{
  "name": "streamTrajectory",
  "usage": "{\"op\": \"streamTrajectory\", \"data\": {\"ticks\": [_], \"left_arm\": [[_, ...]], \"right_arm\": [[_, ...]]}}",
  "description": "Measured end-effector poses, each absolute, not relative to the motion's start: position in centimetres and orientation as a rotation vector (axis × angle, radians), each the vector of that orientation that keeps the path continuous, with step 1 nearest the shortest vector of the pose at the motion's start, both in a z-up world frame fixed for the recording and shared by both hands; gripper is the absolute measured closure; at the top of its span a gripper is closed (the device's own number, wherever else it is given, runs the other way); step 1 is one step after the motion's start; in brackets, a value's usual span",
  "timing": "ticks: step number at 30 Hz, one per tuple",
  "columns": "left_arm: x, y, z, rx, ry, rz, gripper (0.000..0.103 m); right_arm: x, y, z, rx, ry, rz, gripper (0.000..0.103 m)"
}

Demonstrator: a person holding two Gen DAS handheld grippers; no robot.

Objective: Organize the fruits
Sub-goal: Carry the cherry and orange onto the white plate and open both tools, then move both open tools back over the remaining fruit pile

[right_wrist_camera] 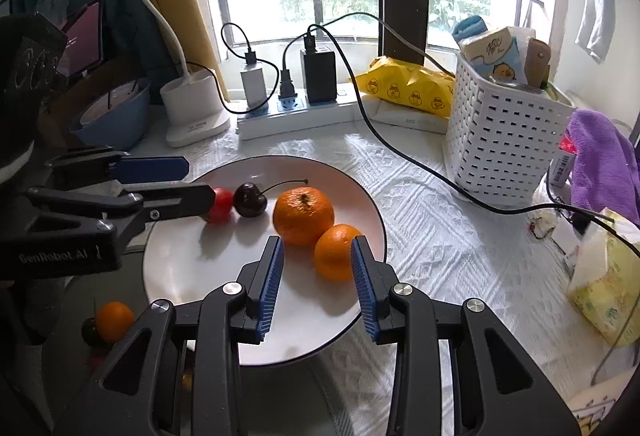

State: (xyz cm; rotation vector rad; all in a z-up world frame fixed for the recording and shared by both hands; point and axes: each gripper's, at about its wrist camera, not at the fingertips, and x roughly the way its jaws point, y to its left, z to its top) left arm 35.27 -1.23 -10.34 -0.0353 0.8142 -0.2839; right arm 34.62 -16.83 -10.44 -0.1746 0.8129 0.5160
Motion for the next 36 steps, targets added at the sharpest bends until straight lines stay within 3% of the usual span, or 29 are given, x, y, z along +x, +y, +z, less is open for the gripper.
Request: {"op": "streamTrajectory", "data": {"ticks": [16, 36], "left_arm": [[28.6, 1.2, -7.5, -0.070, 0.744, -0.247, 0.056], [23.1, 3.5, -9.3, -0.107, 0.762, -0.193, 0.056]], "right_arm": [[29.4, -16.3, -7.9, -0.173, 0.777, 0.537, 0.066], [25.2, -15.7, -7.9, -0.195, 0.788, 0.539, 0.065]]}}
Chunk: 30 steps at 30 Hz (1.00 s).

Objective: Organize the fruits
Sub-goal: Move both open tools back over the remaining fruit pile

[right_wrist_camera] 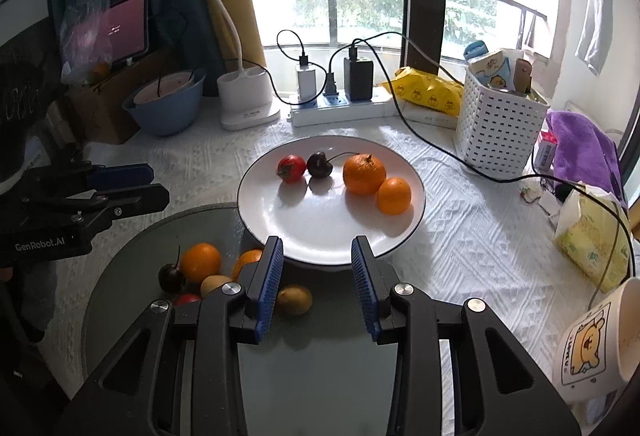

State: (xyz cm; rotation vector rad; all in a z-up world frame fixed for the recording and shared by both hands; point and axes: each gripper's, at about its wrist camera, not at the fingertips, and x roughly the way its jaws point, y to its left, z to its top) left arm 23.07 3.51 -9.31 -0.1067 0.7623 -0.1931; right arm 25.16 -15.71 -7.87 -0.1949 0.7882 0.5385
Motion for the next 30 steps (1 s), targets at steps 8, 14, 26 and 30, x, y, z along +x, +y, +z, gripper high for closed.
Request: {"op": "streamTrajectory", "data": {"ticks": [8, 14, 26, 30], "left_arm": [[21.7, 3.9, -10.9, -0.133, 0.792, -0.180, 0.056], [20.9, 3.6, -12.2, -0.149, 0.818, -0.182, 0.056], [20.0, 2.6, -14.0, -0.150, 0.878, -0.193, 0.056], [20.1, 2.4, -14.6, -0.139, 0.906, -0.187, 0.056]], "right_arm": [[24.1, -15.2, -8.8, -0.205, 0.808, 0.551, 0.065], [23.8, -15.1, -9.7, -0.205, 0.832, 0.555, 0.065], [24.2, -15.1, -11.5, -0.194, 0.880, 0.567, 0.065], [24.4, -14.9, -12.2, -0.192, 0.900, 0.577, 0.065]]}}
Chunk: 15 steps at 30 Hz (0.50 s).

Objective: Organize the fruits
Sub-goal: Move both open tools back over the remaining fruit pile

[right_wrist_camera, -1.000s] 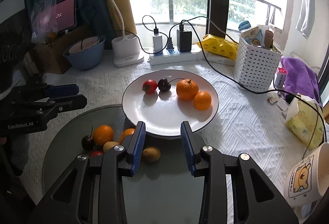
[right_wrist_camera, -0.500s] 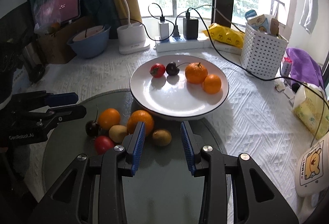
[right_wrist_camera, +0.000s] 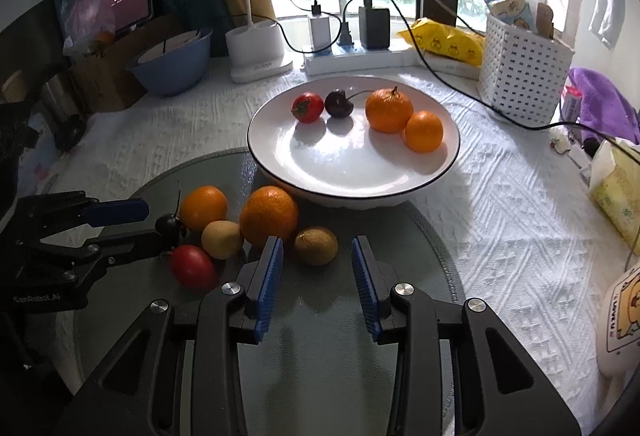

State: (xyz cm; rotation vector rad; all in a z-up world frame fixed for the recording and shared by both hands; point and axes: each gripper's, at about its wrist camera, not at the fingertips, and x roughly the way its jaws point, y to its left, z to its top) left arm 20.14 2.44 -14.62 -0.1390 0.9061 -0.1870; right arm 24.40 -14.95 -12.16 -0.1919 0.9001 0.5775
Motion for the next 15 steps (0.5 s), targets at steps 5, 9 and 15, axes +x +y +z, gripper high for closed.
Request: {"op": "streamTrajectory", "data": {"ticks": [5, 9, 15], "left_arm": [[20.5, 2.4, -15.0, -0.135, 0.925, -0.168, 0.056], [20.8, 2.3, -15.3, -0.130, 0.937, -0.163, 0.056], [21.2, 2.1, -15.5, -0.133, 0.942, -0.158, 0.056]], "right_arm": [[24.9, -14.8, -12.7, -0.193, 0.915, 0.586, 0.065], [25.2, -14.7, -13.0, -0.197, 0.926, 0.594, 0.065], [25.5, -14.8, -13.2, -0.194, 0.929, 0.600, 0.065]]}}
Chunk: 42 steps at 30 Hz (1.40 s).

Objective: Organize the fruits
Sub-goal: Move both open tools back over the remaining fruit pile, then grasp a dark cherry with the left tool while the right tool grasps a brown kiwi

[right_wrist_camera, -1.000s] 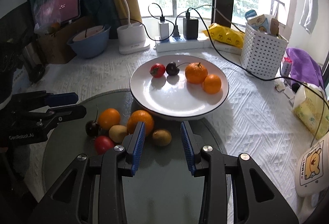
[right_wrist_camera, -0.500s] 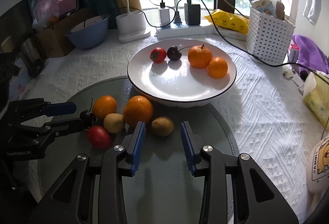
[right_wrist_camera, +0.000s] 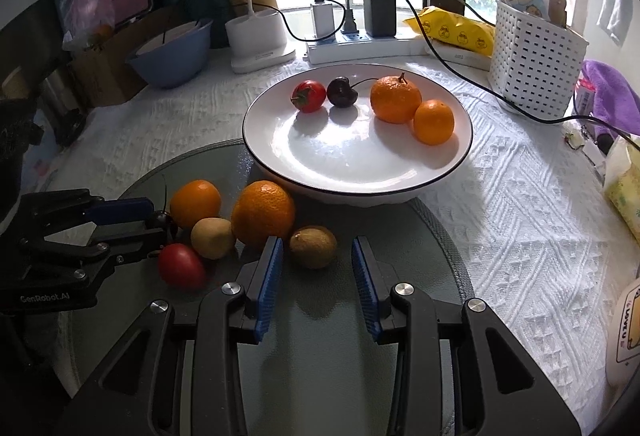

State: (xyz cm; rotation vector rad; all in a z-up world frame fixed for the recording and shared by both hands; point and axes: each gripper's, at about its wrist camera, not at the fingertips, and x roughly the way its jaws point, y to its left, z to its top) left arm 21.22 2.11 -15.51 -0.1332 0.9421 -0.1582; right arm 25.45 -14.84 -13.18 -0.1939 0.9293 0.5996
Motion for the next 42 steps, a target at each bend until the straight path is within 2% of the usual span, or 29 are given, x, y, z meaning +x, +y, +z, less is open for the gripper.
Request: {"op": "streamTrajectory", "data": {"ticks": [7, 10, 14, 15, 42], "left_arm": [[21.5, 2.0, -15.6, -0.138, 0.928, -0.161, 0.057], [21.4, 1.9, -15.7, -0.131, 0.916, -0.177, 0.061], [21.6, 1.7, -15.7, -0.131, 0.913, -0.190, 0.074], [21.6, 1.5, -15.8, -0.129, 0.914, -0.194, 0.074], [20.1, 1.9, -12.4, -0.145, 0.817, -0.190, 0.074]], "right_arm": [[25.7, -15.1, -13.5, -0.187, 0.935, 0.612, 0.065], [25.8, -15.1, -13.6, -0.183, 0.936, 0.612, 0.067], [25.9, -15.0, -13.7, -0.189, 0.936, 0.612, 0.073], [25.9, -15.0, -13.7, -0.189, 0.936, 0.613, 0.074], [24.4, -15.9, -10.9, -0.181, 0.859, 0.615, 0.075]]}}
